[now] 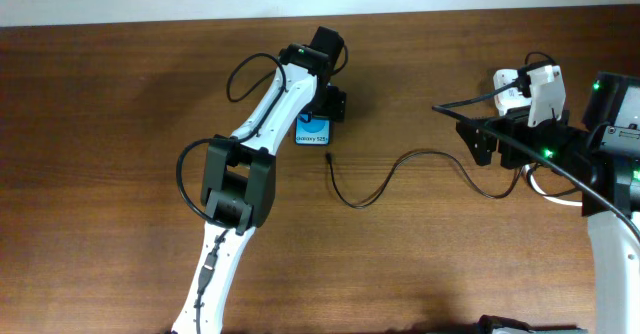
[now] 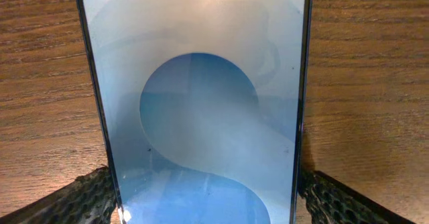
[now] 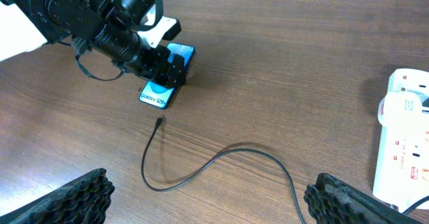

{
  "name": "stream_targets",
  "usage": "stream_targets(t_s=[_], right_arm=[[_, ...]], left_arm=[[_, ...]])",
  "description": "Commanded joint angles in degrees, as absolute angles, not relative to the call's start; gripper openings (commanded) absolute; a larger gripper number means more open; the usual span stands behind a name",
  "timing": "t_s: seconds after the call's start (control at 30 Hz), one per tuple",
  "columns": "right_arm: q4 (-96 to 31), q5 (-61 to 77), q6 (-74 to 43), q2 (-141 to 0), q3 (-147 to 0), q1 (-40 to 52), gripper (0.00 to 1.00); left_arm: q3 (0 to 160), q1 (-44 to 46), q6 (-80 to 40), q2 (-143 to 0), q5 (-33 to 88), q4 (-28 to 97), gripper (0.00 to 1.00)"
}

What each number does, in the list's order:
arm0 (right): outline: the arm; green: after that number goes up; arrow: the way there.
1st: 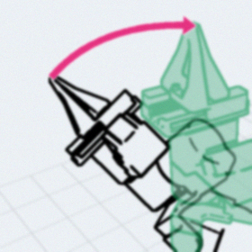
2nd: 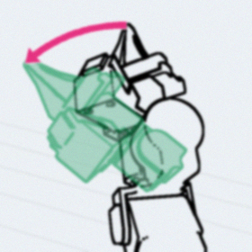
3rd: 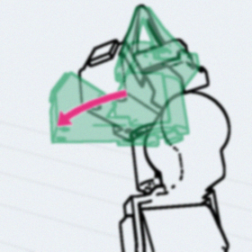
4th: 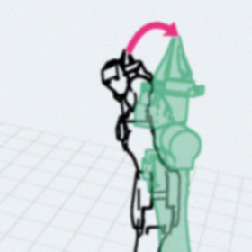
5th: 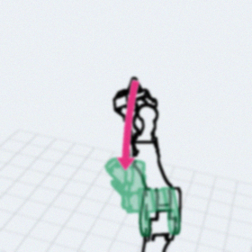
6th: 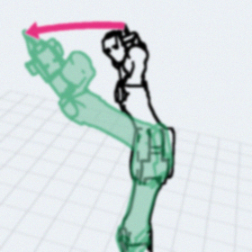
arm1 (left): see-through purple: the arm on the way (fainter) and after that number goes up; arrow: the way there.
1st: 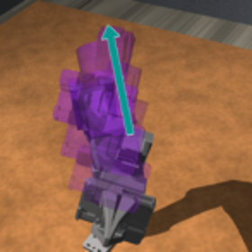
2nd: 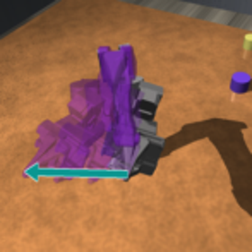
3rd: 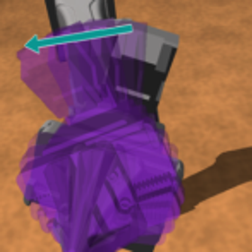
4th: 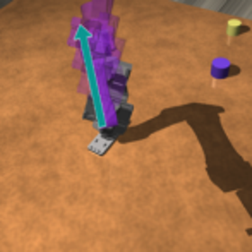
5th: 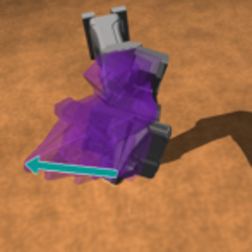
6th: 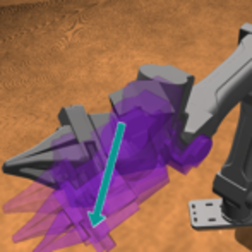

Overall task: Plug charger to phone and switch on socket
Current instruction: 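Lower the left gripper and close it on the phone's bottom edge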

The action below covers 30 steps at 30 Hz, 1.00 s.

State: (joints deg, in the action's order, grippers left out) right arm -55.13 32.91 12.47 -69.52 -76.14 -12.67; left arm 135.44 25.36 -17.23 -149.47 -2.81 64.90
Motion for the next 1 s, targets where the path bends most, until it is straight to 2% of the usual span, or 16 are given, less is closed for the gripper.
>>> stream_targets(t_s=[0.0,0.2,0.3,0.33,0.4,0.97], right_arm=[[-55.1,33.4,13.1,-69.9,-77.4,-12.8,0.98],[-55.1,33.1,13.1,-69.9,-77.4,-12.8,0.98],[-55.1,32.6,13.1,-69.9,-77.4,-12.8,0.98],[-55.1,32.6,13.1,-69.9,-77.4,-12.8,0.98],[-55.1,32.5,13.1,-69.9,-77.4,-12.8,0.98],[-55.1,32.6,13.1,-69.9,-77.4,-12.8,0.98]], left_arm=[[135.9,24.9,-18.9,-151.1,-2.8,63.2,0.98],[135.9,24.9,-18.9,-151.1,-2.8,62.2,0.97],[135.9,24.9,-18.9,-151.1,-2.8,62.2,0.85],[135.9,24.9,-18.9,-151.1,-2.8,62.2,0.77],[135.9,24.9,-18.9,-151.1,-2.8,62.2,0.73],[141.7,24.9,-18.8,-151.1,-2.8,67.6,0.76]])
